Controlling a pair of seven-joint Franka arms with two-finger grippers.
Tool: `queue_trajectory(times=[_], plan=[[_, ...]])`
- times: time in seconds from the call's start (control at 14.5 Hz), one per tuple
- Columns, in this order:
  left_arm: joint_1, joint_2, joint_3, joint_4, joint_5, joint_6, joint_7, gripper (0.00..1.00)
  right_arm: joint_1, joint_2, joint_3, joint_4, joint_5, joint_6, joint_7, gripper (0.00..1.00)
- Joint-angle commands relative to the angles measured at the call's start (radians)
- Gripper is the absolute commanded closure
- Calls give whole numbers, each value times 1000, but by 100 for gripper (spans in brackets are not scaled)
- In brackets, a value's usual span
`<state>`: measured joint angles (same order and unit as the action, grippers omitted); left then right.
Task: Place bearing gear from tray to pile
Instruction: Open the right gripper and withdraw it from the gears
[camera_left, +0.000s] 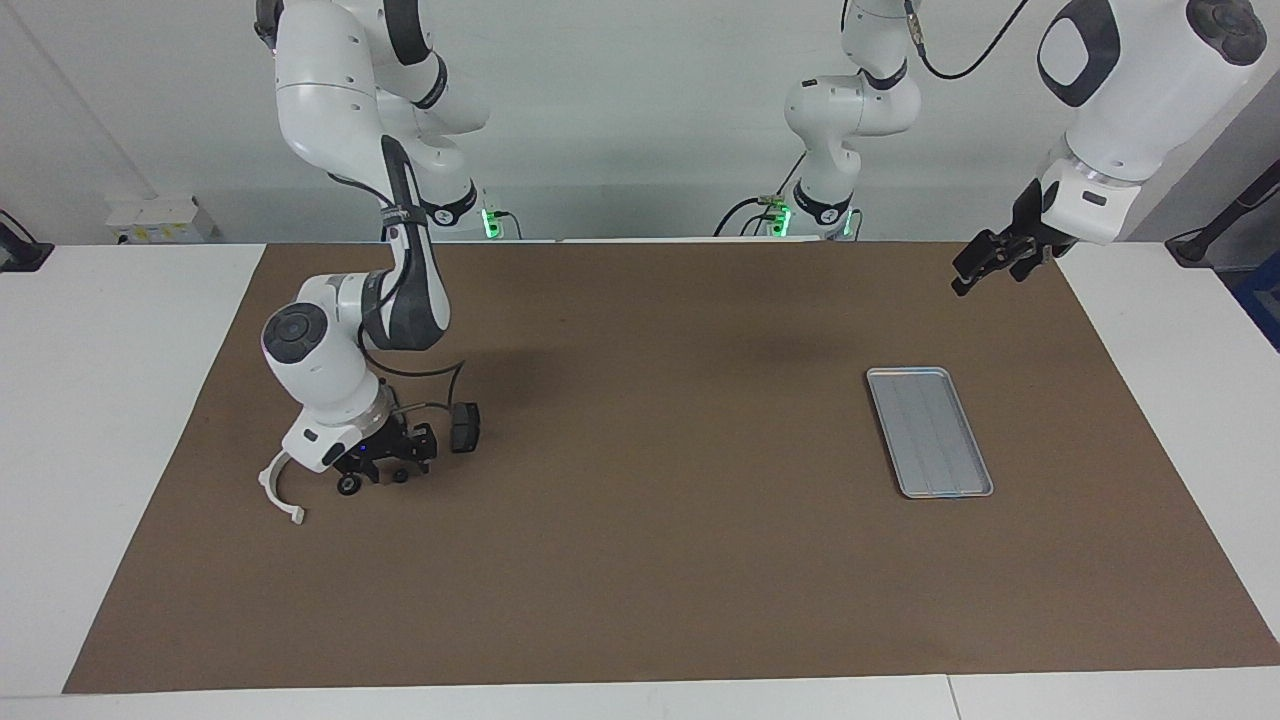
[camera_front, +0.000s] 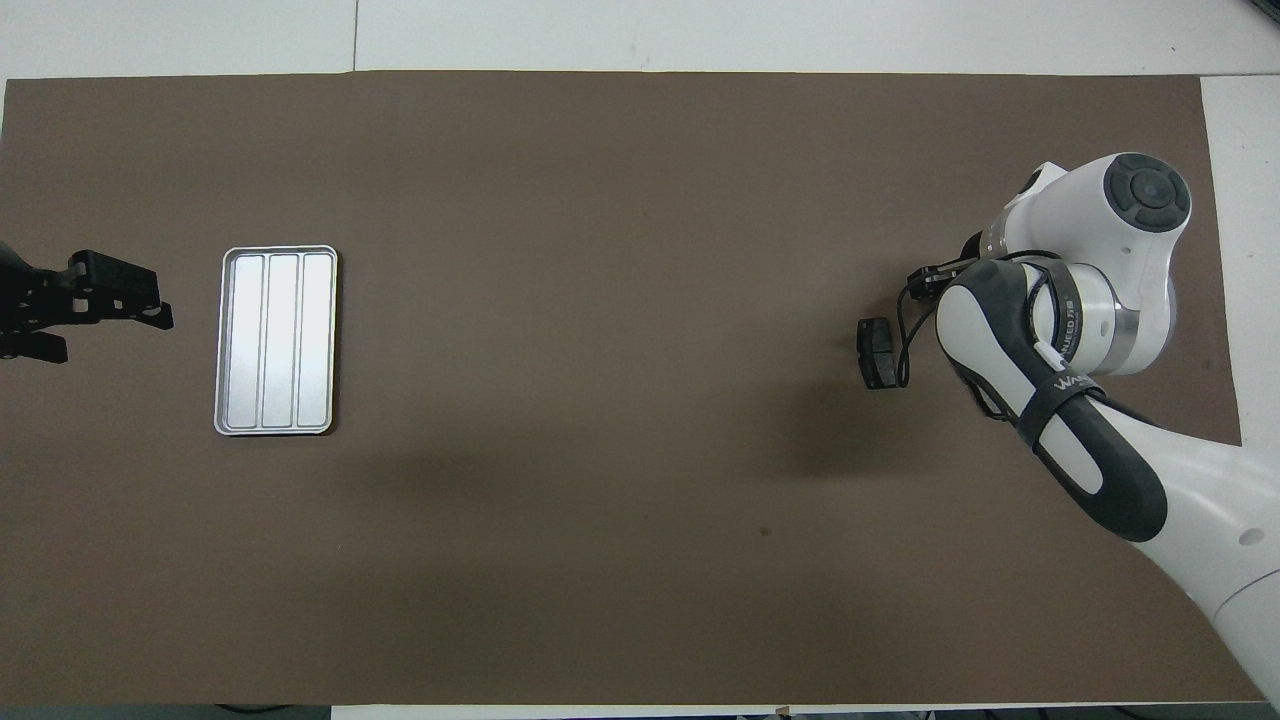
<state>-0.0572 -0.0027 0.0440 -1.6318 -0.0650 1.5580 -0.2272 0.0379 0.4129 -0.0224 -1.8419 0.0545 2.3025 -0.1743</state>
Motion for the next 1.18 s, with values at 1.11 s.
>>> queue_trajectory(times=[1.11], plan=[[0, -28, -1, -29, 8, 8, 3, 0, -61, -384, -7, 303, -62, -713, 93, 0]])
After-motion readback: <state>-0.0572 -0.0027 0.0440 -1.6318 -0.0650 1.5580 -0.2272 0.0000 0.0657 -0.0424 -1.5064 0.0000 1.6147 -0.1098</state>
